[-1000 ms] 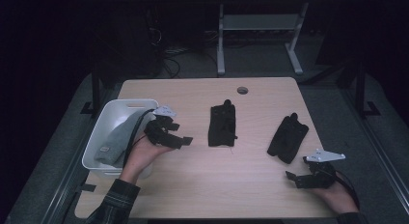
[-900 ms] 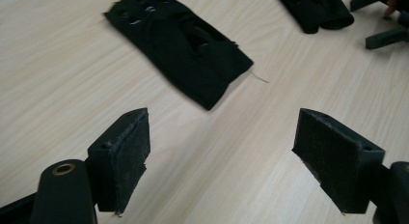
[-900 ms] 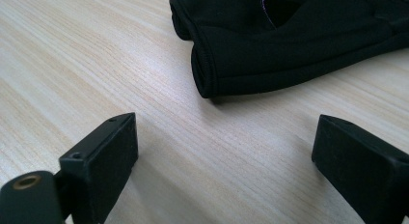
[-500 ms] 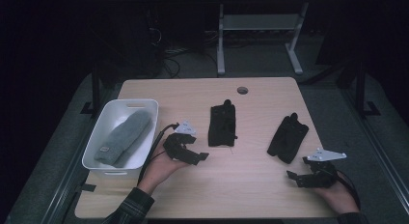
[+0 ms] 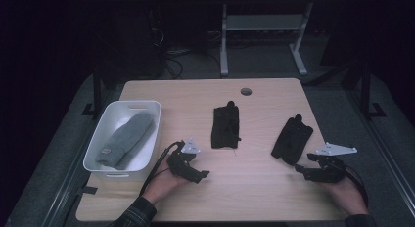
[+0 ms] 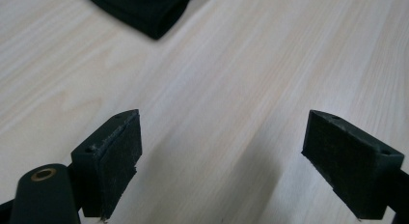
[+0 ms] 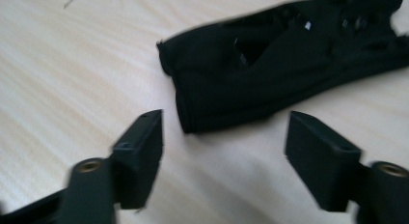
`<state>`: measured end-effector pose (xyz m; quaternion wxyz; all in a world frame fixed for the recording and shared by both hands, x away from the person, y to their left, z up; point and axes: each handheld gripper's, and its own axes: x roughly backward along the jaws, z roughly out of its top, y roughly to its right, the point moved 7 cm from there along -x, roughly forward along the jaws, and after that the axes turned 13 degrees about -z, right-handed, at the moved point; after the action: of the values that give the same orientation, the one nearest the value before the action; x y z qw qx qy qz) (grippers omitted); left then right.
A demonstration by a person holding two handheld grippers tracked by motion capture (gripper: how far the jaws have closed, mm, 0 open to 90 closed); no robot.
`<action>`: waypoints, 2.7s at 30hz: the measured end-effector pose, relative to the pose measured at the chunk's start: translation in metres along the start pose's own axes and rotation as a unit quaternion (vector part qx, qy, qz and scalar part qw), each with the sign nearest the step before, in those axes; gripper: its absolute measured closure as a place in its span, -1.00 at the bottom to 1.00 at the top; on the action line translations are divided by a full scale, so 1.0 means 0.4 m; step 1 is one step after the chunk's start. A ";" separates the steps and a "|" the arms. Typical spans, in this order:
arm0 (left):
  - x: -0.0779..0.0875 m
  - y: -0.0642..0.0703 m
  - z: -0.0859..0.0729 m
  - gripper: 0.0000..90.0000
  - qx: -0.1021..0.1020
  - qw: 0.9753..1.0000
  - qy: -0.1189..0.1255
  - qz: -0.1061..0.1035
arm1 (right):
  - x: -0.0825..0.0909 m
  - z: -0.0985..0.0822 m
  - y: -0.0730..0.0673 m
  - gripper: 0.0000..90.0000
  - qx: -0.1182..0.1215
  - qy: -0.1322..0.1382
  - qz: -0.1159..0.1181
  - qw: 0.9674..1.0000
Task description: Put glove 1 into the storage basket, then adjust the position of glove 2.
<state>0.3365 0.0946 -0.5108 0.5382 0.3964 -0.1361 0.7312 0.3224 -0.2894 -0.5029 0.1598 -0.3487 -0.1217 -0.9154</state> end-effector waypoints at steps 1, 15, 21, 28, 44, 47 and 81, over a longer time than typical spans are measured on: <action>-0.001 0.000 -0.005 -0.71 0.002 1.000 -0.002 -0.002 | -0.001 0.009 0.002 -0.12 0.001 0.001 0.001 1.000; -0.008 -0.002 -0.039 -0.73 -0.041 0.999 0.000 0.005 | -0.063 0.135 0.002 1.00 0.005 0.015 0.017 1.000; -0.007 -0.002 -0.047 -0.73 -0.045 0.999 0.023 0.005 | -0.112 0.180 -0.009 1.00 0.009 0.015 0.017 1.000; -0.005 -0.003 -0.051 -0.73 -0.046 0.998 0.036 0.006 | -0.179 0.198 0.002 1.00 0.001 -0.001 0.009 1.000; -0.005 -0.002 -0.052 -0.73 -0.044 0.998 0.036 0.006 | -0.212 0.147 -0.021 1.00 0.018 -0.040 0.020 0.999; -0.005 -0.002 -0.052 -0.73 -0.044 0.998 0.035 0.006 | -0.198 0.139 -0.047 1.00 0.025 -0.039 0.028 0.999; -0.007 -0.003 -0.051 -0.73 -0.043 0.998 0.038 0.007 | -0.076 0.083 -0.370 1.00 0.128 -0.035 0.163 0.978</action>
<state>0.3290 0.1058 -0.5263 0.5548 0.3435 -0.1497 0.7428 0.3080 -0.1358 -0.5158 0.3456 -0.3725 -0.1850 -0.8412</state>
